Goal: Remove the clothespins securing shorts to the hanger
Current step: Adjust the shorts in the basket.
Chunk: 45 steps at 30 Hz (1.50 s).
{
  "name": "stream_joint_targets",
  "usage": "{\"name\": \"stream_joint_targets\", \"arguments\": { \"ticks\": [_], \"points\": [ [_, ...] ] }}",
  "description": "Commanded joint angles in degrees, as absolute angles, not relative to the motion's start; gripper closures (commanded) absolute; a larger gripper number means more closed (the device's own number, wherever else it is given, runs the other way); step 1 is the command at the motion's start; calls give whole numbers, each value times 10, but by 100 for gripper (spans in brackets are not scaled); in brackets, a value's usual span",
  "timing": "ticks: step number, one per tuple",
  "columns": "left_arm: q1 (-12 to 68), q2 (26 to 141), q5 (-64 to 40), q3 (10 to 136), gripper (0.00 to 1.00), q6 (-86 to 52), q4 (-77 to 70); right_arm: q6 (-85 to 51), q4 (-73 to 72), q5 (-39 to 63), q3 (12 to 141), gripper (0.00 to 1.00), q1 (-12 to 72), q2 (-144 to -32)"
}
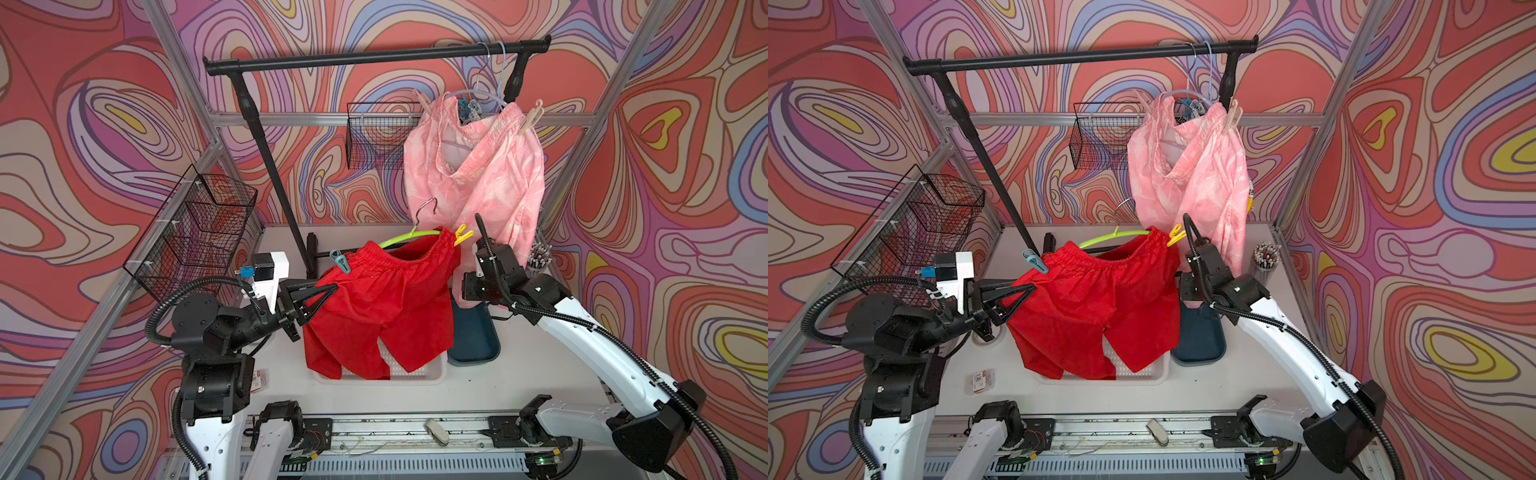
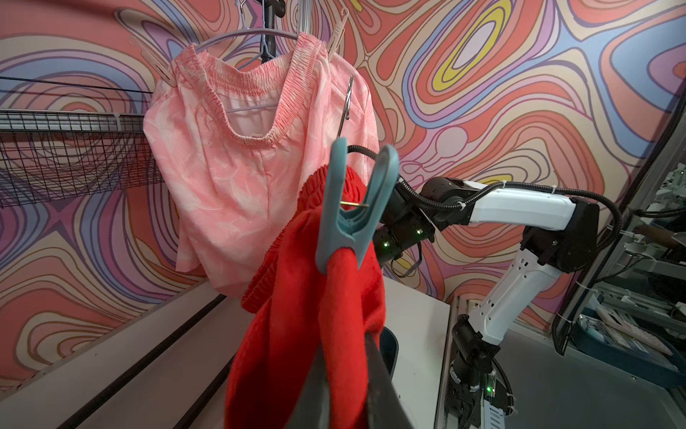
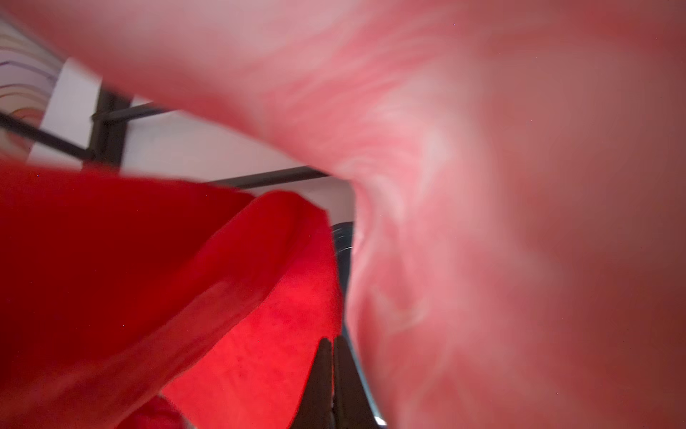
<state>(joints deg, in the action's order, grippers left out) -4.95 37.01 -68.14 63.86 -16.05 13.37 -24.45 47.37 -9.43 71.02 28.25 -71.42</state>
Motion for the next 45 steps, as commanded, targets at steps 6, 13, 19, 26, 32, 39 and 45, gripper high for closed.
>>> {"name": "stream_joint_targets", "arguments": {
  "ticks": [6,13,19,26,32,39,45],
  "points": [
    [-57,387,-702,713,100,-107,208,-212,385,37,680,100,265,-788],
    [-57,378,-701,725,100,-103,226,-201,337,58,705,100,261,-870],
    [-57,372,-705,722,100,-128,198,-178,266,118,690,100,242,-880],
    [-57,378,-701,735,100,-152,170,-189,202,246,658,100,243,-862],
    [-57,383,-696,746,100,-141,184,-143,264,198,649,95,242,-777],
    [-57,385,-692,777,100,-141,189,-110,289,233,652,87,241,-744],
    [-57,377,-700,765,100,-205,99,-140,262,277,677,87,242,-771]
  ]
}}
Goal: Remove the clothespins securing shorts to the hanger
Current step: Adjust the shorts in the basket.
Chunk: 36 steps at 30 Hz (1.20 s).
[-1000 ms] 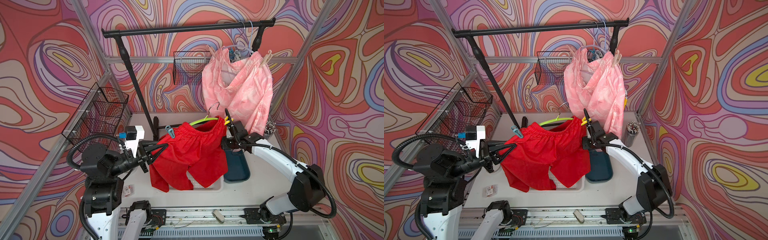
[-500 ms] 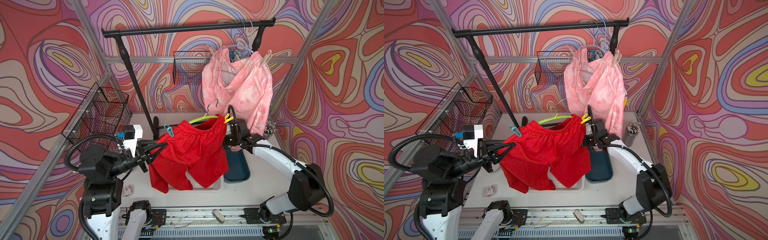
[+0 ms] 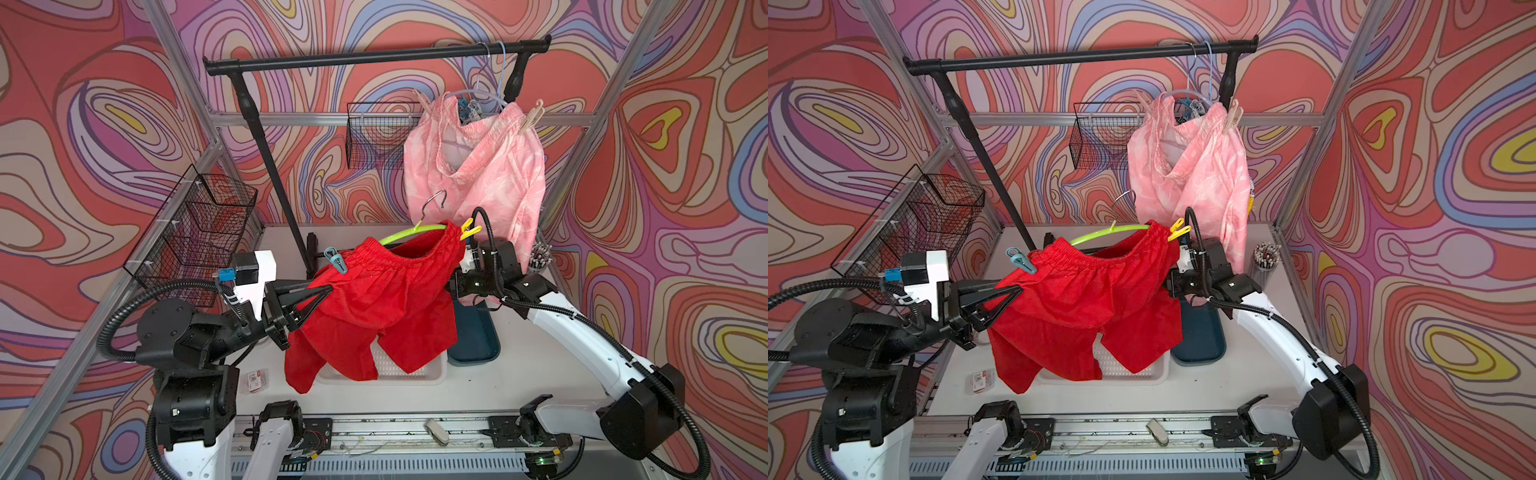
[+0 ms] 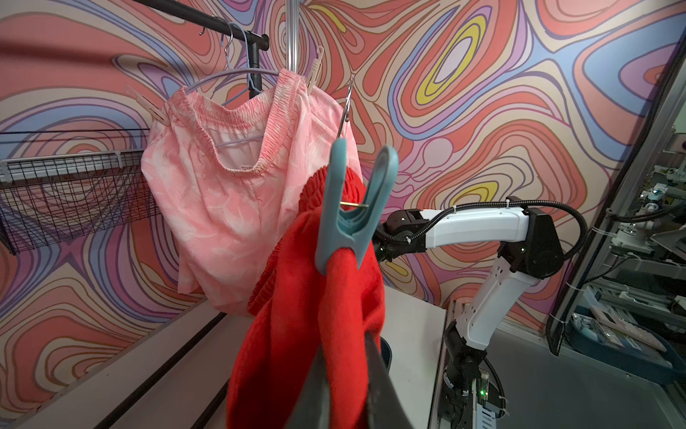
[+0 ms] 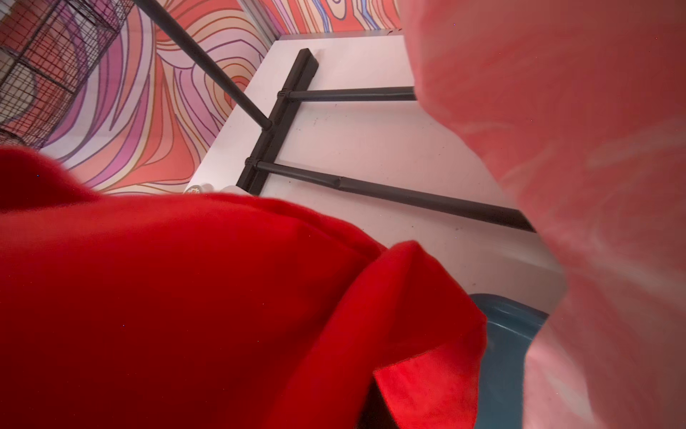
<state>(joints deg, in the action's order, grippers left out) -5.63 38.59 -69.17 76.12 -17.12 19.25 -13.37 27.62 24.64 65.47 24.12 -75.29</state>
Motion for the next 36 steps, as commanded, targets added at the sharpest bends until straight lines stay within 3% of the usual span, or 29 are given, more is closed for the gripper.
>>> {"name": "stream_joint_targets", "arguments": {
  "ticks": [1,16,26,30,36],
  "points": [
    [-57,376,-700,759,100,-221,77,-148,252,289,681,87,243,-780],
    [-57,421,-692,631,100,-460,-333,-241,162,282,698,88,410,-841],
    [-57,411,-718,653,100,-337,-193,-298,125,261,639,89,454,-843],
    [-57,409,-712,624,100,-349,-221,-343,98,245,576,89,462,-826],
    [-56,441,-702,589,100,-463,-398,-360,178,176,568,88,465,-783]
  ]
}}
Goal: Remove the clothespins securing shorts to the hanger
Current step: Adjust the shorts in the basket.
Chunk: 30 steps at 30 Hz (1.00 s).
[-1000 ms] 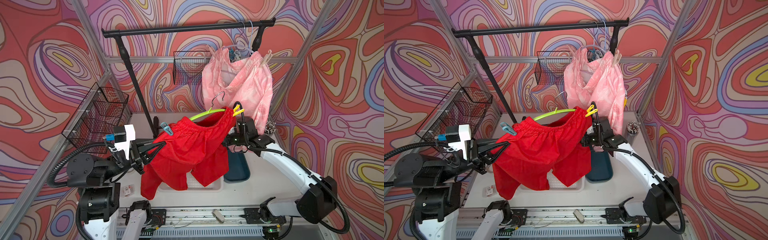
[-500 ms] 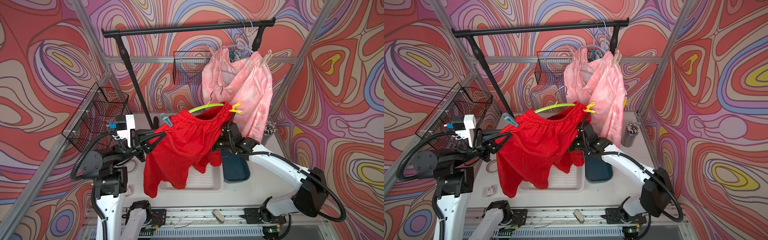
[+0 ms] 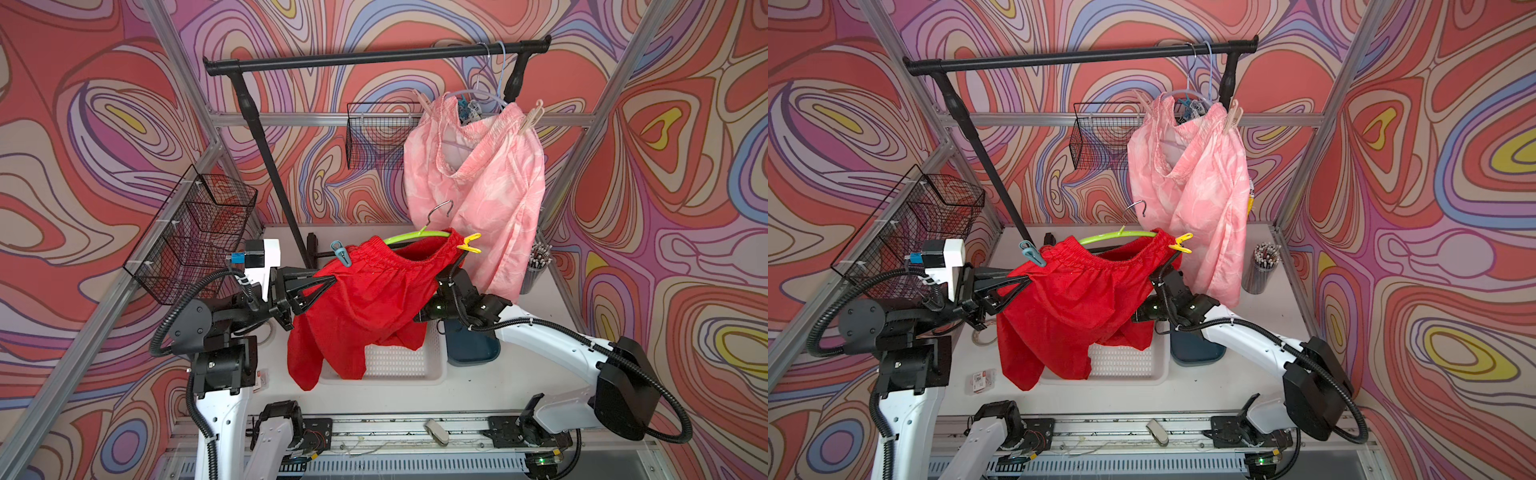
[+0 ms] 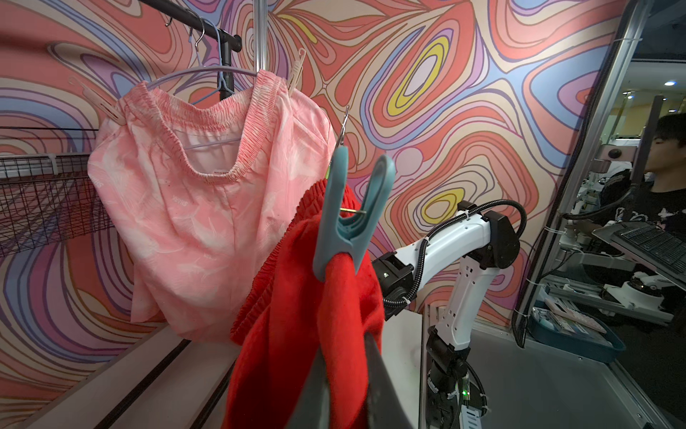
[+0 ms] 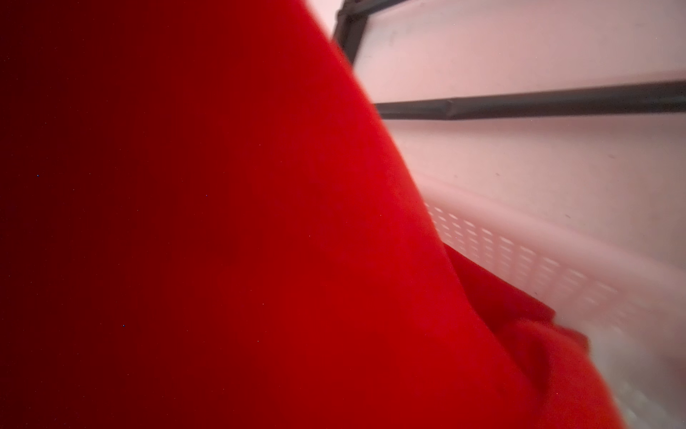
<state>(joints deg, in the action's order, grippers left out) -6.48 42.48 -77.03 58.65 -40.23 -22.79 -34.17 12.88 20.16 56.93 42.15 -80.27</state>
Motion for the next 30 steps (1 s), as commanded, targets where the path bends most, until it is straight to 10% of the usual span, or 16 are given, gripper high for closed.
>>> {"name": "stream_joint_targets", "arguments": {
  "ticks": [1,11,21,30],
  "points": [
    [-57,451,-697,587,100,-488,-436,-364,196,161,569,88,464,-772],
    [-49,564,-636,574,100,-712,-776,-437,273,64,512,84,465,-653],
    [80,545,-606,562,100,-419,-472,-418,357,-16,526,84,465,-611],
    [99,628,-577,556,100,-472,-599,-375,361,-7,559,85,465,-659]
  ]
}}
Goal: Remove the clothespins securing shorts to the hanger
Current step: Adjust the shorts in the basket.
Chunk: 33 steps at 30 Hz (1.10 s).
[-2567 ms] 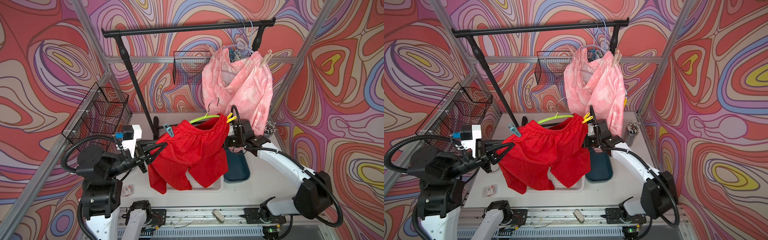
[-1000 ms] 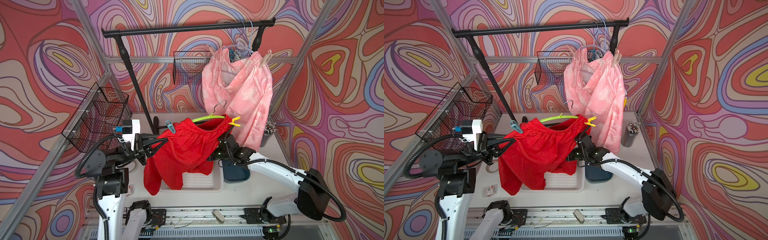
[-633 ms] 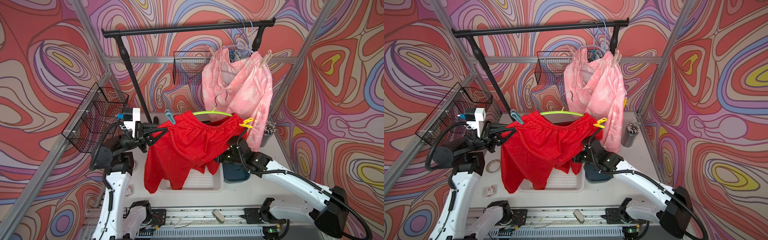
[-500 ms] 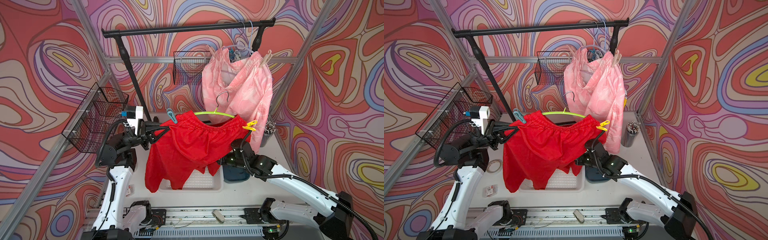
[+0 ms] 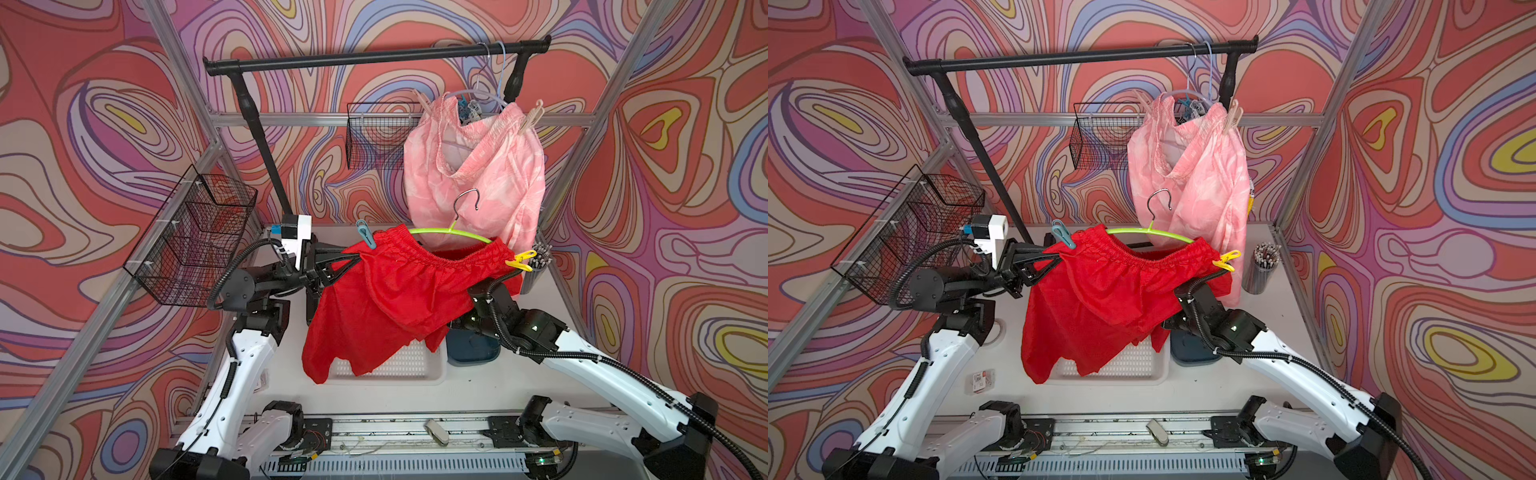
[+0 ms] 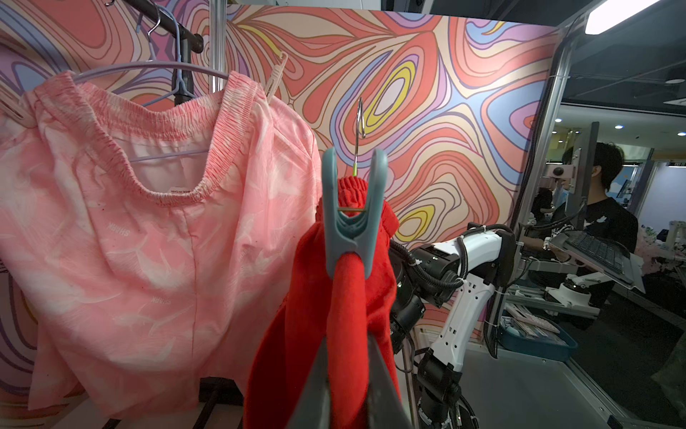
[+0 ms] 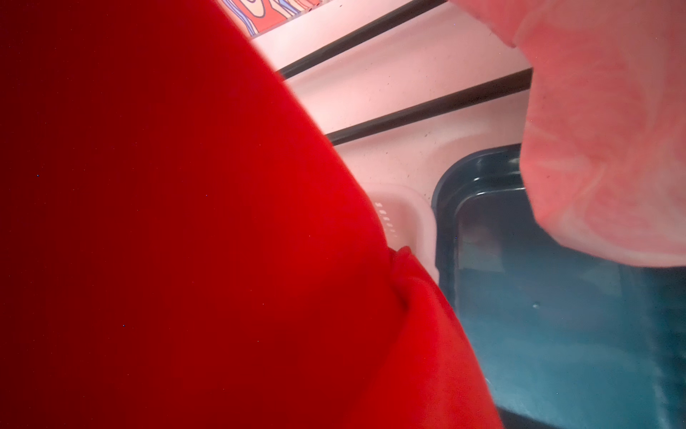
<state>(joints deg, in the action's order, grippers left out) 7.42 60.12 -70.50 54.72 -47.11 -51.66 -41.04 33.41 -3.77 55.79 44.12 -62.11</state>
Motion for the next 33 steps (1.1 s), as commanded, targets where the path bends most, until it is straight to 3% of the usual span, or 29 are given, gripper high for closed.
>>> {"name": "stream_joint_targets", "arguments": {
  "ticks": [1,8,29,33],
  "points": [
    [102,639,-571,556,100,-479,-618,-377,357,-2,557,85,465,-662],
    [129,733,-534,576,100,-535,-758,-384,349,0,546,85,465,-661],
    [274,774,-427,576,100,-336,-612,-381,307,31,534,87,465,-708],
    [283,788,-422,579,100,-355,-638,-379,305,35,536,87,465,-716]
  ]
}}
